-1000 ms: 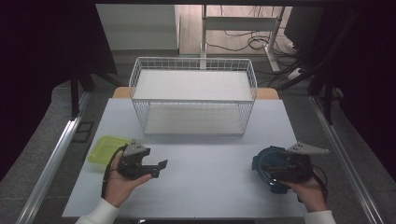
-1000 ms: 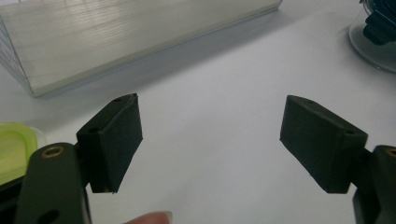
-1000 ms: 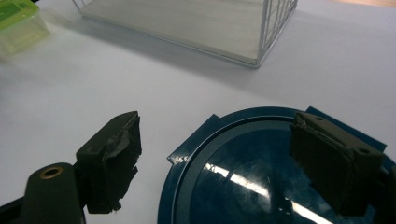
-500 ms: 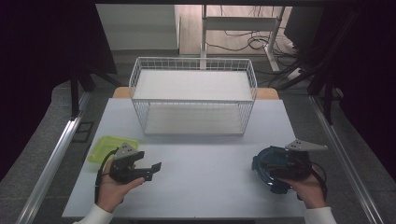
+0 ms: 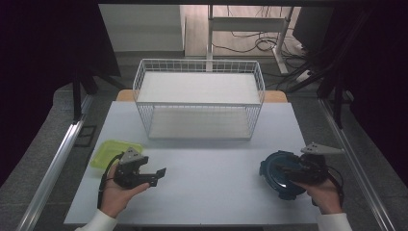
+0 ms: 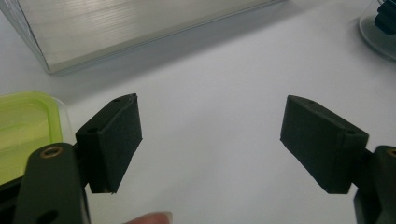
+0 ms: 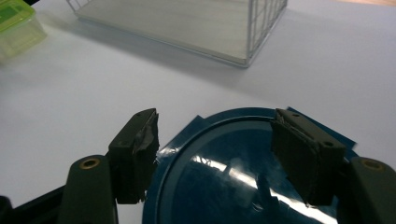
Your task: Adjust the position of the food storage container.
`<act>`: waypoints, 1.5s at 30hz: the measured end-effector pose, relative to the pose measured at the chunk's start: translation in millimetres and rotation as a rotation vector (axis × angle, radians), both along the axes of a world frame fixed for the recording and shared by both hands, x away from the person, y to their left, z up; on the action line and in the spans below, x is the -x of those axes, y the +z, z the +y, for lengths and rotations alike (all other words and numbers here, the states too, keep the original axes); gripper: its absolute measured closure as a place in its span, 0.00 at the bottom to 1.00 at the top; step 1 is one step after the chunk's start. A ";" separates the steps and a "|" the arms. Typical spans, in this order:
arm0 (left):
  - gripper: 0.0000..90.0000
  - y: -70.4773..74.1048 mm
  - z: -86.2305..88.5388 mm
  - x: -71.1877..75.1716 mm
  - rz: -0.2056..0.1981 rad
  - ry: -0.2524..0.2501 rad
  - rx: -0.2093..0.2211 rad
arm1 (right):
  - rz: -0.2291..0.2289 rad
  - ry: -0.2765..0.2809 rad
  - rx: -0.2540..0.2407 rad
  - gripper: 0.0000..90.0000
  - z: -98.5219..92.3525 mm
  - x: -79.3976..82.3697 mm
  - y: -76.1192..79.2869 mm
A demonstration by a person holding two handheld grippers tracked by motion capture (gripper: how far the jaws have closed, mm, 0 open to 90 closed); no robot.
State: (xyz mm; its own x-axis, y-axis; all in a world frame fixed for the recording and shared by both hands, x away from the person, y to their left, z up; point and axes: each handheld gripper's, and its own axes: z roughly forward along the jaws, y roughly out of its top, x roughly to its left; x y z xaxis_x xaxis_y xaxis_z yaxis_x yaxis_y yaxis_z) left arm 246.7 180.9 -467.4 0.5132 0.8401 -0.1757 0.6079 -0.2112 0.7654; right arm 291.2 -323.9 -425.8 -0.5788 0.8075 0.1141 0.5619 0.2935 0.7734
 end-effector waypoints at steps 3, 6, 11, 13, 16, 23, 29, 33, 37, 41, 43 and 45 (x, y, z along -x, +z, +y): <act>0.22 -0.6 -0.7 -0.2 0.008 -0.004 -0.004 | -0.007 -0.020 0.003 0.36 -6.2 1.0 2.2; 0.21 -2.1 -1.3 -0.7 0.019 0.008 -0.012 | -0.016 -0.069 -0.008 0.34 -16.7 1.0 6.7; 0.20 -0.8 0.5 -0.5 0.024 0.009 -0.008 | -0.020 -0.106 -0.007 0.34 -29.3 1.4 12.0; 0.20 -1.2 1.3 -0.7 0.028 0.009 -0.009 | -0.005 -0.151 0.003 0.35 -42.5 0.6 16.9; 0.20 -3.6 2.4 -1.2 0.039 0.008 -0.010 | 0.014 -0.220 0.017 0.36 -57.5 -0.5 19.5; 0.20 -5.6 -0.1 -2.2 0.040 -0.001 -0.019 | 0.074 -0.292 0.035 0.41 -80.0 -4.1 11.6; 0.21 -7.8 -1.4 -2.7 0.050 -0.007 -0.022 | 0.135 -0.346 0.105 0.68 -86.8 -10.7 -4.3; 0.20 -8.2 -2.9 -1.7 0.051 -0.016 -0.026 | 0.164 -0.365 0.153 0.88 -92.0 -13.1 -10.7; 0.21 -8.7 -3.0 -1.7 0.051 -0.015 -0.025 | 0.184 -0.350 0.169 0.94 -92.7 -14.3 -15.2; 0.21 -8.0 -4.5 -1.1 0.039 -0.018 -0.023 | 0.197 -0.312 0.185 0.98 -85.0 -21.5 -19.7; 0.21 -7.4 -5.5 -0.6 0.035 -0.021 -0.022 | 0.204 -0.298 0.190 0.99 -81.3 -26.3 -21.2; 0.21 -7.7 -5.8 -0.6 0.038 -0.022 -0.022 | 0.226 -0.270 0.211 0.99 -76.9 -31.9 -24.4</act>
State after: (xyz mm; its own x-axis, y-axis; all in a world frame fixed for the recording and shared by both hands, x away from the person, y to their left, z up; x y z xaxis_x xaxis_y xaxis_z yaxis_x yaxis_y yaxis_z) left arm 247.3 175.0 -475.1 0.5247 0.8327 -0.1770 0.6314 -0.2413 0.7370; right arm 323.1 -400.8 -450.2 -0.3223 0.9462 0.0291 0.7891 0.2516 0.5604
